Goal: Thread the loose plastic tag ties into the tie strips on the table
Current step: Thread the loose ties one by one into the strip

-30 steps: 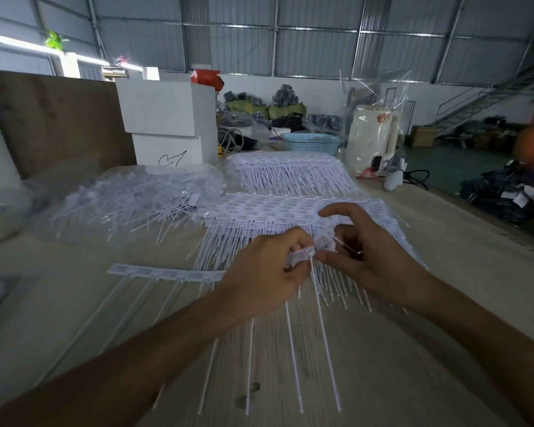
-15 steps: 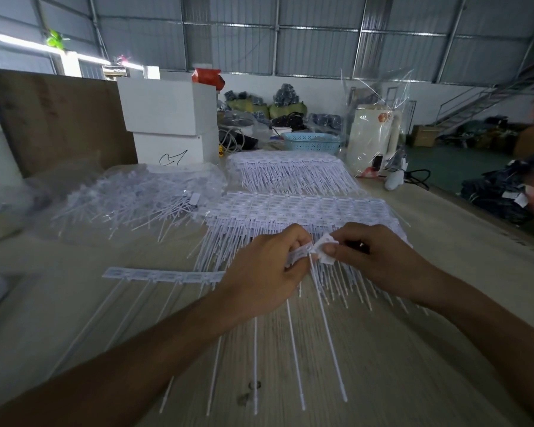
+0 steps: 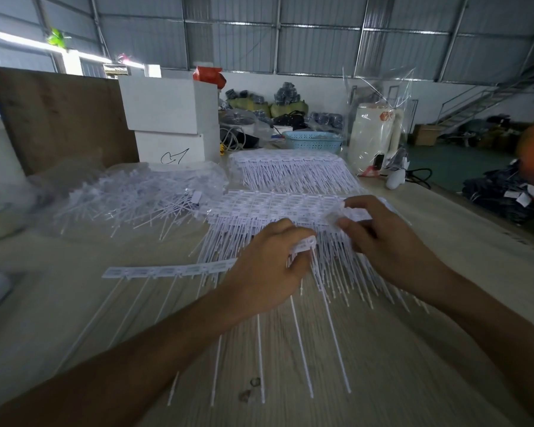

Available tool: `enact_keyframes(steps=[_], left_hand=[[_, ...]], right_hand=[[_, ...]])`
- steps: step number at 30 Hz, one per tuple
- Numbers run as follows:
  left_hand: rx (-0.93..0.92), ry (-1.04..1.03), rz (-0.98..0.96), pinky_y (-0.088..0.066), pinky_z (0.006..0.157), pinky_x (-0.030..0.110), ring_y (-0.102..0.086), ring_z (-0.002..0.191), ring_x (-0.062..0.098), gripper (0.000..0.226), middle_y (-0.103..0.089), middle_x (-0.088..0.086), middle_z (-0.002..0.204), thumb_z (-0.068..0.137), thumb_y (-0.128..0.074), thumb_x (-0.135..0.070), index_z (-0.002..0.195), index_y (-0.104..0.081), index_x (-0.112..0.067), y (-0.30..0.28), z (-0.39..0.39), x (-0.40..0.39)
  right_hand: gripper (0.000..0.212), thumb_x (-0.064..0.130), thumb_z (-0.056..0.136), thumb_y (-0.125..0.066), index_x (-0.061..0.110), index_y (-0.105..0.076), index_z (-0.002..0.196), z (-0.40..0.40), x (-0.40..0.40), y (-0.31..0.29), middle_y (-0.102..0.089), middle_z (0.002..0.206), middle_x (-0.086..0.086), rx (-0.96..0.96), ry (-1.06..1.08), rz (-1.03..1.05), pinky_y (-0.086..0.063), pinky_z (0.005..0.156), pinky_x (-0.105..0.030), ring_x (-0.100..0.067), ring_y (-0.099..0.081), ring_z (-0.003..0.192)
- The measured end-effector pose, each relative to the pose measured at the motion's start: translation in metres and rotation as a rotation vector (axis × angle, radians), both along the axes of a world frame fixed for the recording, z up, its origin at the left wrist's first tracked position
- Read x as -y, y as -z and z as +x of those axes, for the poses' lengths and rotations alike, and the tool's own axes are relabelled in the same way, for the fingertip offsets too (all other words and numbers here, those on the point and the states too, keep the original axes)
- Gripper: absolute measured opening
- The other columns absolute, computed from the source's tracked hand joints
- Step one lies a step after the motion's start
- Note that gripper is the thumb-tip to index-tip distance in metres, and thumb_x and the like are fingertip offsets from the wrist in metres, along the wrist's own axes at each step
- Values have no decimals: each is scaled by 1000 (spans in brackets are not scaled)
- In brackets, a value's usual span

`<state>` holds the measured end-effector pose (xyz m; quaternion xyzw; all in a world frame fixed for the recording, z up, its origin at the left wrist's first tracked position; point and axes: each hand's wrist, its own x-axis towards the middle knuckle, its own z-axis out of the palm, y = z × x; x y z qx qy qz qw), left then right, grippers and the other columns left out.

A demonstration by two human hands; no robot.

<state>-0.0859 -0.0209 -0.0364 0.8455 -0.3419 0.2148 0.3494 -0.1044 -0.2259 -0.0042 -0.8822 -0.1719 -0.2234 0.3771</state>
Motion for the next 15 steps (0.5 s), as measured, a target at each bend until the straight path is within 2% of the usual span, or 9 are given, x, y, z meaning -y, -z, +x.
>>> enact_keyframes(steps=[1,3,5,6,8,11,12,14,15], left_hand=[[-17,3,3,-37,77,14,-48,91,8,41,-51,-8,96,91,-54,-19,130,-64,-15,-1,-2,1],[-39,-5,20,-33,76,10,-44,93,5,51,-47,-10,96,87,-47,-26,135,-61,-17,-3,-4,1],[-43,-19,50,-36,77,18,-42,94,5,54,-45,-12,95,86,-44,-29,137,-59,-19,-3,-4,1],[-41,-22,62,-36,78,21,-41,94,5,53,-45,-11,95,87,-45,-28,138,-58,-18,-3,-4,0],[-19,-22,73,-36,79,24,-42,94,8,47,-46,-8,96,93,-52,-21,139,-57,-16,-3,-4,0],[15,-1,32,-36,78,16,-48,92,9,38,-49,-4,97,95,-61,-11,133,-61,-10,-4,-3,1],[25,16,3,-37,76,14,-51,90,9,35,-51,-3,97,94,-64,-10,129,-65,-9,-5,-2,1],[48,33,-73,-43,72,19,-57,82,8,26,-58,-3,93,89,-70,-9,115,-72,-14,-6,-3,3],[57,31,-118,-45,71,22,-59,80,9,23,-60,-4,90,86,-72,-9,108,-74,-16,-6,-4,4]], right_hand=[[34,62,86,-44,31,-55,95,0,-2,-2,-56,54,-2,-12,-5,40,-42,55,-35,-20,-52,50],[32,46,98,-48,21,-66,88,0,-2,-4,-55,51,6,-39,-31,23,-38,52,-24,-9,-48,46],[30,28,103,-50,17,-73,88,-3,-1,-3,-58,54,6,-103,-84,4,-38,52,-17,-5,-47,46],[29,26,103,-49,18,-73,89,-4,-1,-3,-59,54,5,-123,-105,-7,-37,53,-15,-4,-47,46],[28,29,103,-48,21,-72,92,-6,-2,0,-58,53,6,-132,-108,-30,-39,54,-17,-5,-49,46],[31,38,101,-45,27,-70,87,-4,-5,3,-50,50,8,-107,-31,-64,-42,58,-30,-8,-51,50],[34,42,100,-44,28,-69,82,-4,-6,4,-49,50,8,-87,9,-93,-40,57,-29,-9,-50,50],[40,47,98,-45,27,-69,74,-5,-8,3,-49,49,9,-60,54,-125,-32,50,-18,-7,-46,46],[42,49,97,-46,26,-69,70,-5,-9,3,-49,48,8,-74,53,-99,-31,48,-17,-6,-43,43]])
